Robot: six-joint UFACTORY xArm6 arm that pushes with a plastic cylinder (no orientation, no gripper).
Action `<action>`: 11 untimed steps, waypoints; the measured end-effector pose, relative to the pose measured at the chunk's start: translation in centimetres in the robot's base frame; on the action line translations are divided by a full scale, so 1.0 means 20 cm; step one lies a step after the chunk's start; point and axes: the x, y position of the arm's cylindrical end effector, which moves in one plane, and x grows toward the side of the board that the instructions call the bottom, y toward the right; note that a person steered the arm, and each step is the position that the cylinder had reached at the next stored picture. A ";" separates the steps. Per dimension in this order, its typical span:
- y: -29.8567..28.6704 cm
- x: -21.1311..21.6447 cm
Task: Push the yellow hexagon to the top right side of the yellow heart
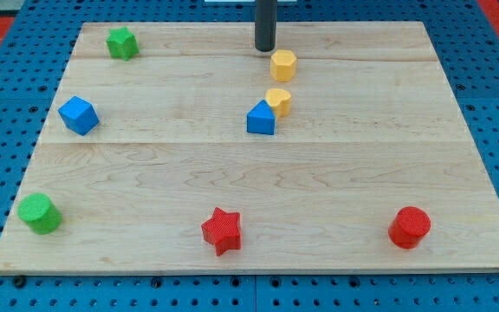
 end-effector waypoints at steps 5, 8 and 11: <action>0.24 0.15; 0.35 0.15; 0.14 0.30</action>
